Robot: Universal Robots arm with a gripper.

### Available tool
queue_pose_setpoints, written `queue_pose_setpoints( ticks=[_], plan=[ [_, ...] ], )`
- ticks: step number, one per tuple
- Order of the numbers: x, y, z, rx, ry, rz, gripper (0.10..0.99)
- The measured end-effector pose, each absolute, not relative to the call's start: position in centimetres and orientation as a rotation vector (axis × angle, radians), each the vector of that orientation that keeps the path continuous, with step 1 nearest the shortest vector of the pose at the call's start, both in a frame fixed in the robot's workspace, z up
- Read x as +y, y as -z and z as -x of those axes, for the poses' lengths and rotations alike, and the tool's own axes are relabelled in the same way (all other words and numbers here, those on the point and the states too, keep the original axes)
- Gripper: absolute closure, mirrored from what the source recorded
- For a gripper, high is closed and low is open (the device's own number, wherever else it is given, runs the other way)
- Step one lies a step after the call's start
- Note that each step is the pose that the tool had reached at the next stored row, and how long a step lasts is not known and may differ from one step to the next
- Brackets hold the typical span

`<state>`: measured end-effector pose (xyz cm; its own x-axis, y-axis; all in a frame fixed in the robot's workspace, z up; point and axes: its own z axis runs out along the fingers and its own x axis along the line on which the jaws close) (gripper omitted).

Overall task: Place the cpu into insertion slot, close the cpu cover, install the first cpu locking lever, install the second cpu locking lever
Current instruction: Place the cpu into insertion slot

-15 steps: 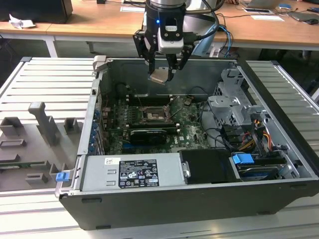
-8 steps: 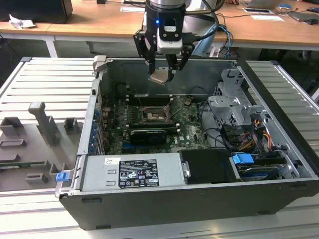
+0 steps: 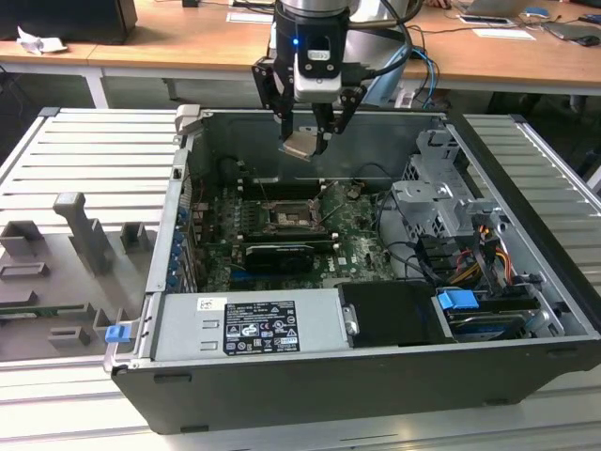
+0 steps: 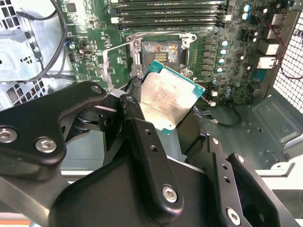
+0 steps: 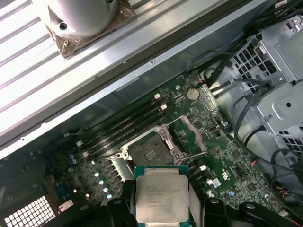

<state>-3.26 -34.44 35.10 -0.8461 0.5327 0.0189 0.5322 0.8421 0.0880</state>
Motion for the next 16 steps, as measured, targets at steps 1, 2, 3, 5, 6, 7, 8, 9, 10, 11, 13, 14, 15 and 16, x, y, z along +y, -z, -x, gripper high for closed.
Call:
queue_pose_setpoints(
  ticks=[1,2,3,5,6,7,8,9,10,11,13,14,15,16],
  plan=[
    [-34.44,-35.09,3.27,3.007,-0.141,-0.877,0.545],
    [-34.44,-35.07,3.27,3.004,-0.141,-0.885,0.545],
    [-34.44,-35.06,3.27,3.001,-0.141,-0.894,0.545],
    [-34.44,-35.01,3.27,2.991,-0.14,-0.924,0.545],
    [-34.44,-35.0,3.27,2.988,-0.14,-0.933,0.545],
    [-34.45,-34.99,3.26,2.986,-0.14,-0.94,0.545],
    [-34.44,-34.98,3.27,2.983,-0.14,-0.948,0.545],
    [-34.44,-34.97,3.27,2.98,-0.14,-0.957,0.545],
    [-34.44,-34.96,3.27,2.976,-0.14,-0.967,0.545],
    [-34.44,-34.95,3.27,2.972,-0.14,-0.977,0.545],
    [-34.44,-34.92,3.27,2.965,-0.14,-0.998,0.545],
    [-34.44,-34.89,3.27,2.958,-0.14,-1.016,0.545],
    [-34.44,-34.85,3.26,2.952,-0.14,-1.032,0.545],
    [-34.44,-34.84,3.26,2.948,-0.14,-1.042,0.545]
  ],
)
